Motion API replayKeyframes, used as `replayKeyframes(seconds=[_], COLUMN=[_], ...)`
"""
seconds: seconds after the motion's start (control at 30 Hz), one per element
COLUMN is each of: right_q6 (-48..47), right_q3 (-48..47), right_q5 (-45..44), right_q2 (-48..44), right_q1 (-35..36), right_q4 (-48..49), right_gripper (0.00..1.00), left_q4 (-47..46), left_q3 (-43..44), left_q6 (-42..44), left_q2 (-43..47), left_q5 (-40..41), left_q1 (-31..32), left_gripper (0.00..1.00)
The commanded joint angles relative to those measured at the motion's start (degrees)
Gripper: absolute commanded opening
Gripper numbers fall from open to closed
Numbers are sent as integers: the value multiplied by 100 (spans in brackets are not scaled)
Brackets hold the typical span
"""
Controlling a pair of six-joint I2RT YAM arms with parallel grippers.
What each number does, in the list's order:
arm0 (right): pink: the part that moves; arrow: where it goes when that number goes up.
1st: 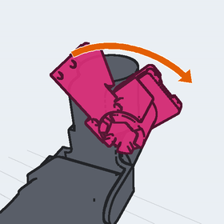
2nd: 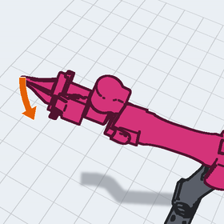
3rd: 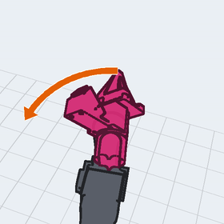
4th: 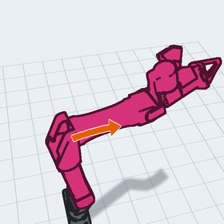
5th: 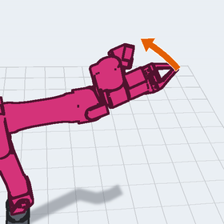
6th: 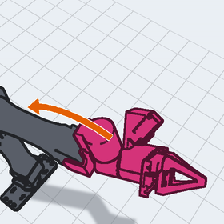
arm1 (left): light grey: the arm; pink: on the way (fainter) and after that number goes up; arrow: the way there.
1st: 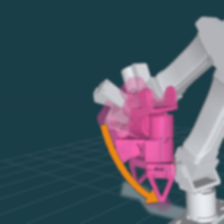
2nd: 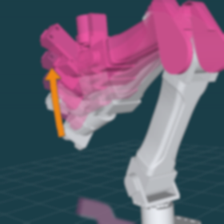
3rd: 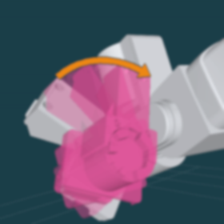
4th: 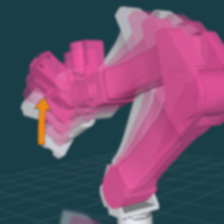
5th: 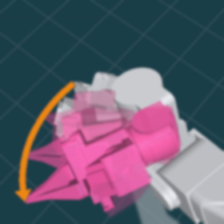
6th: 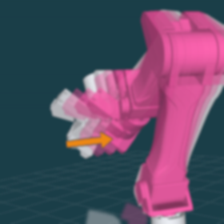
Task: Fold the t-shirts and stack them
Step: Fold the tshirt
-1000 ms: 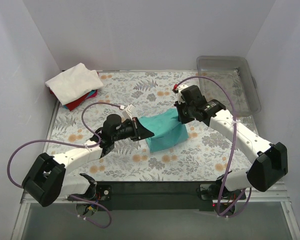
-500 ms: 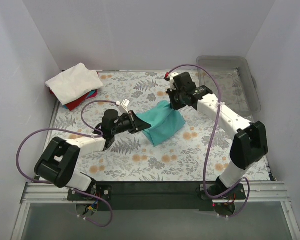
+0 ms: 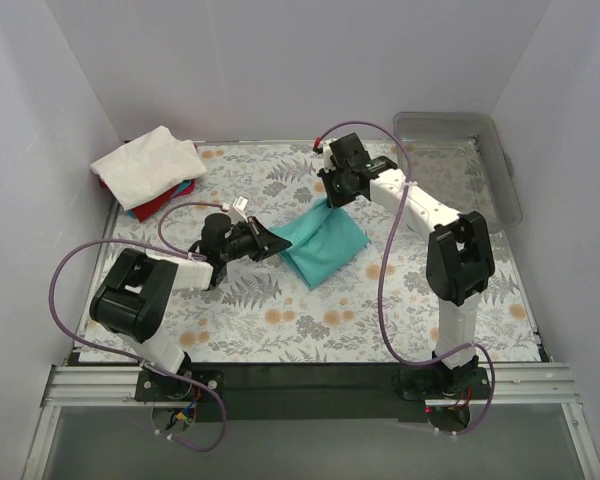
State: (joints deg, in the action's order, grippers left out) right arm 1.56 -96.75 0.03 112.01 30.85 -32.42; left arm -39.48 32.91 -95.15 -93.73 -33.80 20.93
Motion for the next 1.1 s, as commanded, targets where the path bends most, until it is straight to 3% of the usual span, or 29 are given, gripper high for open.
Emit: replayKeyframes(seconds=[0.0, 0.1, 0.13, 0.17, 0.3, 0.33, 0.37, 0.4, 0.47, 0.83, 1.07], right_q6=[-147, -121, -104, -69, 54, 72, 72, 72, 55, 265, 353], right_q3=[-580, -853, -1072, -1170, -1715, -1785, -1873, -1874, -1673, 900, 1737], right_q5=[-196, -197, -136, -109, -47, -47, 109, 128, 111, 577, 515], right_q2=[224, 558, 637, 777, 911, 885, 789, 727, 438, -750, -830], right_q1=[-132, -184, -202, -211, -316, -325, -351, -360, -360, -369, -360], right_q4=[316, 325, 325, 333, 351, 368, 368, 386, 447, 1466, 1766], right_gripper=[1, 1, 3, 15, 63, 76, 93, 97, 98, 92, 92], left_q4=[28, 29, 20, 2, 344, 597, 739, 880, 1310, 1734, 1716], left_q3=[190, 348, 366, 374, 584, 638, 708, 813, 893, 525, 181], left_q6=[-12, -21, -64, -82, 76, 137, 277, 365, 593, 841, 779], left_q2=[-224, -540, -602, -654, -453, -348, -139, -15, 346, 610, 567], left_q5=[-135, -118, -92, -65, 251, 390, 505, 637, 1076, 1130, 963], left_q1=[-159, -290, -326, -352, -537, -563, -572, -572, -572, -511, -353], left_gripper=[0, 0, 5, 19, 58, 63, 75, 83, 95, 98, 98])
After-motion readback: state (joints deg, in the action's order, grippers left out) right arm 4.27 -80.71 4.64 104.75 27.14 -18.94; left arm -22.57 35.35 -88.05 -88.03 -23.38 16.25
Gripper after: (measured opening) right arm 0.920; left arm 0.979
